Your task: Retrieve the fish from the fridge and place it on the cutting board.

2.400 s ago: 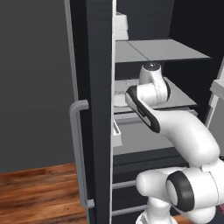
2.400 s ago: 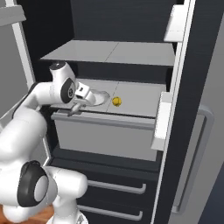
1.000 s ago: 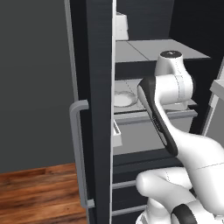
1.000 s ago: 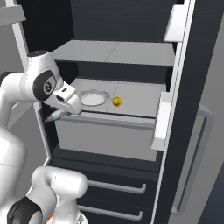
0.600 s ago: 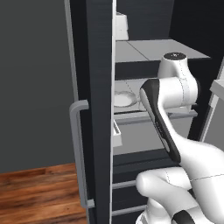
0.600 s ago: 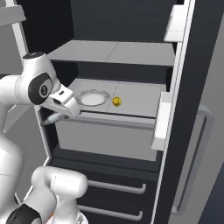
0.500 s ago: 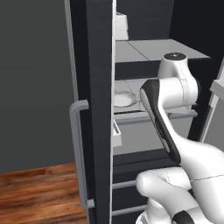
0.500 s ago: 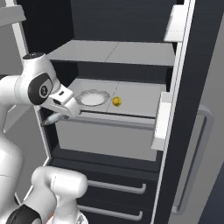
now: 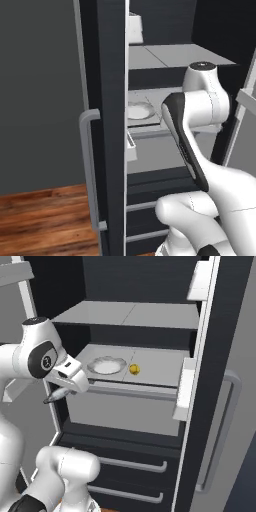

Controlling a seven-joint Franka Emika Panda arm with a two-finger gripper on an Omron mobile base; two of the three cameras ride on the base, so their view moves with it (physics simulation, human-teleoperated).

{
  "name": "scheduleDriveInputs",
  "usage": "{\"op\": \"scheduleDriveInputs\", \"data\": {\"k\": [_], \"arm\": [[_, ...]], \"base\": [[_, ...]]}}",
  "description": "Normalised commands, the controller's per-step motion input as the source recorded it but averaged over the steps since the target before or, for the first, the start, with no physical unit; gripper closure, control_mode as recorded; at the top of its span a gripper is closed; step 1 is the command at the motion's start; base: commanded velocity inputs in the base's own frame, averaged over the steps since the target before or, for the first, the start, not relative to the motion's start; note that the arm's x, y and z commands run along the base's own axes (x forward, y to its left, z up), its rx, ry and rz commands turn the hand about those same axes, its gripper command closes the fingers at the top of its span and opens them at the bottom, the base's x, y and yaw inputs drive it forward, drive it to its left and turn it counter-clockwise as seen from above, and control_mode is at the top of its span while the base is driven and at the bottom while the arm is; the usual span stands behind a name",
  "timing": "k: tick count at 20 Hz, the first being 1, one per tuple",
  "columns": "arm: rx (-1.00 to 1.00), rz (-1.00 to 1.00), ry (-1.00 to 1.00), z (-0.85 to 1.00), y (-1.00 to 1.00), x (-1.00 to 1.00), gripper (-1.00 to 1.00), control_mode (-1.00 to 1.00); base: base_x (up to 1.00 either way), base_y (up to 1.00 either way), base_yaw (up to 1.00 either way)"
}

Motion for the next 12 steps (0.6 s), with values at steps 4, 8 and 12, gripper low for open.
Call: {"op": "scheduleDriveInputs", "data": {"k": [4,8,12], "arm": [[0.0,0.0,0.0,0.0,0.0,0.0,1.0,1.0],[0.0,0.0,0.0,0.0,0.0,0.0,1.0,1.0],[0.0,0.0,0.0,0.0,0.0,0.0,1.0,1.0]], "base": [[-0.62,0.06,-0.02],[-0.67,0.11,-0.03],[-0.66,0.15,-0.03]]}}
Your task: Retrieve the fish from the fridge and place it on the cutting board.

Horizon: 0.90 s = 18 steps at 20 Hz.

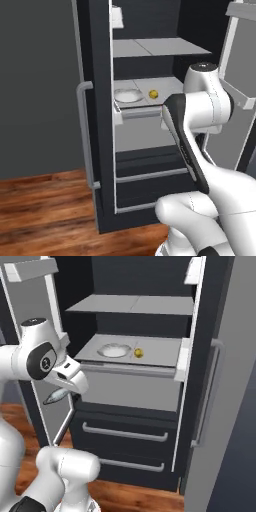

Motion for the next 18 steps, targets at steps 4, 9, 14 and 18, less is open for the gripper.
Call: {"op": "scheduleDriveInputs", "data": {"k": [4,9,14,18], "arm": [[0.0,0.0,0.0,0.0,0.0,0.0,1.0,1.0],[0.0,0.0,0.0,0.0,0.0,0.0,1.0,1.0],[0.0,0.0,0.0,0.0,0.0,0.0,1.0,1.0],[0.0,0.0,0.0,0.0,0.0,0.0,1.0,1.0]], "base": [[-0.63,0.05,0.0],[-0.65,0.02,0.01],[-0.54,0.13,0.2],[-0.29,0.34,0.36]]}}
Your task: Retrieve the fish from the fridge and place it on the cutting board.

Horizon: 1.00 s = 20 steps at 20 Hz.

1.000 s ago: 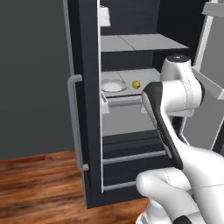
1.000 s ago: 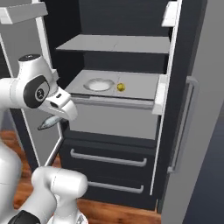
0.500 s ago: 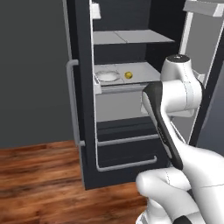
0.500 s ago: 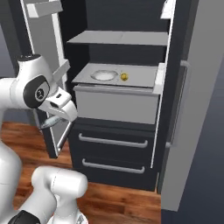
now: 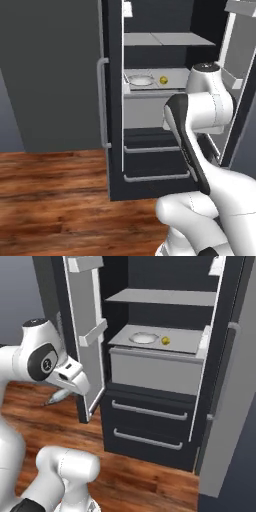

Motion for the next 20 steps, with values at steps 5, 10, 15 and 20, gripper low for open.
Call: {"op": "scheduleDriveInputs", "data": {"k": [5,10,15,20], "arm": [[0.0,0.0,0.0,0.0,0.0,0.0,1.0,1.0],[0.0,0.0,0.0,0.0,0.0,0.0,1.0,1.0],[0.0,0.0,0.0,0.0,0.0,0.0,1.0,1.0],[0.0,0.0,0.0,0.0,0.0,0.0,1.0,1.0]], "base": [[-0.02,0.51,0.46],[0.0,0.44,0.56],[-0.06,0.47,0.4],[-0.1,0.51,0.31]]}}
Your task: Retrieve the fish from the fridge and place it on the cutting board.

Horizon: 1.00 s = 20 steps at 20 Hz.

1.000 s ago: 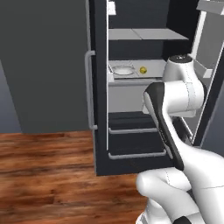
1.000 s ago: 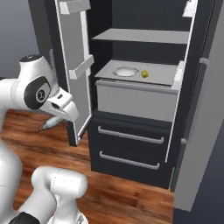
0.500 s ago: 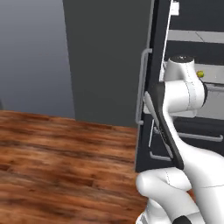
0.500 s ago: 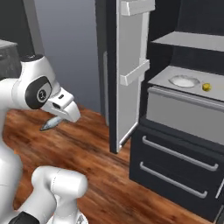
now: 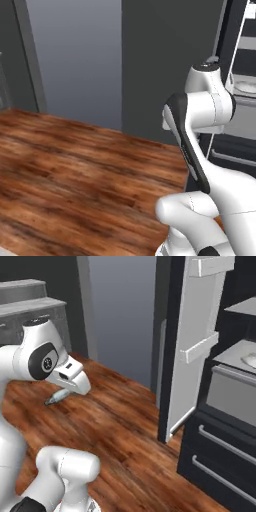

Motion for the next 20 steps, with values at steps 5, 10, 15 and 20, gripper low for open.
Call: {"op": "scheduleDriveInputs", "data": {"k": [5,10,15,20], "arm": [[0.0,0.0,0.0,0.0,0.0,0.0,1.0,1.0],[0.0,0.0,0.0,0.0,0.0,0.0,1.0,1.0],[0.0,0.0,0.0,0.0,0.0,0.0,1.0,1.0],[0.0,0.0,0.0,0.0,0.0,0.0,1.0,1.0]], "base": [[-0.31,0.41,0.41],[-0.47,0.36,0.55],[-0.36,0.78,0.5],[-0.23,1.0,0.39]]}}
